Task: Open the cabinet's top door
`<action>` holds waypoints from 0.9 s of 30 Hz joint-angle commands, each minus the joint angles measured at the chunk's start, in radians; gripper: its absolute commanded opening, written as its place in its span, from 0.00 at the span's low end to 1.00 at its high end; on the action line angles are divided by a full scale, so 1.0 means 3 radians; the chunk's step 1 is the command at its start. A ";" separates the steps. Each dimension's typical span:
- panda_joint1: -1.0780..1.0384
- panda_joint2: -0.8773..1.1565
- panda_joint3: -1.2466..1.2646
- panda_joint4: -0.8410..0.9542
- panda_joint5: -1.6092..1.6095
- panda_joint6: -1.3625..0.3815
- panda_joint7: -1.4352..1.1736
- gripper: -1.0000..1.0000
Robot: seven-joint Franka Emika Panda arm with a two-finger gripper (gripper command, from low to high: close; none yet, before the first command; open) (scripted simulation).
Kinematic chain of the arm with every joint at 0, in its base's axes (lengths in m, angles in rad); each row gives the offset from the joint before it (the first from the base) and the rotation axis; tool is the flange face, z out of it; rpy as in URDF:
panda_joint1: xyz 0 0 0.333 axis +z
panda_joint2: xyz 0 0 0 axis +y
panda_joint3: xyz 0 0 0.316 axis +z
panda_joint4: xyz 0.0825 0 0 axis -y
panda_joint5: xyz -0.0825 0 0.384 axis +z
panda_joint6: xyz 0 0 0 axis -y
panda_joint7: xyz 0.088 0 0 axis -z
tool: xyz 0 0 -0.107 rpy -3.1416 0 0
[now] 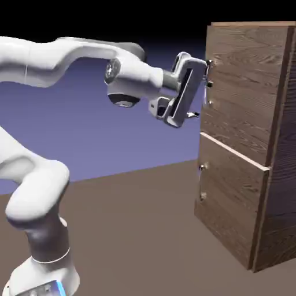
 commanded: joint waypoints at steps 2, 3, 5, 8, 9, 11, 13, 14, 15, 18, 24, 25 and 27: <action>-0.0091 -0.0032 0.0099 0.0056 0.0290 -0.0005 0.0116 0.50; -0.0136 -0.0047 0.0148 0.0084 0.0435 -0.0008 0.0174 0.50; -0.0227 -0.0079 0.0246 0.0140 0.0725 -0.0013 0.0290 0.50; -0.0364 -0.0126 0.0394 0.0224 0.1160 -0.0020 0.0464 0.50; -0.0409 -0.0142 0.0443 0.0252 0.1305 -0.0023 0.0522 0.50; -0.0500 -0.0174 0.0542 0.0308 0.1595 -0.0028 0.0638 0.50; -0.0591 -0.0205 0.0640 0.0364 0.1885 -0.0033 0.0754 0.50; -0.0637 -0.0221 0.0690 0.0392 0.2030 -0.0035 0.0812 0.50; -0.0682 -0.0237 0.0739 0.0421 0.2175 -0.0038 0.0871 0.50; -0.0819 -0.0284 0.0887 0.0505 0.2610 -0.0045 0.1045 0.50; -0.1091 -0.0379 0.1182 0.0673 0.3480 -0.0060 0.1393 0.50; -0.1137 -0.0394 0.1231 0.0701 0.3625 -0.0063 0.1451 0.50; -0.1228 -0.0426 0.1330 0.0757 0.3915 -0.0068 0.1567 0.50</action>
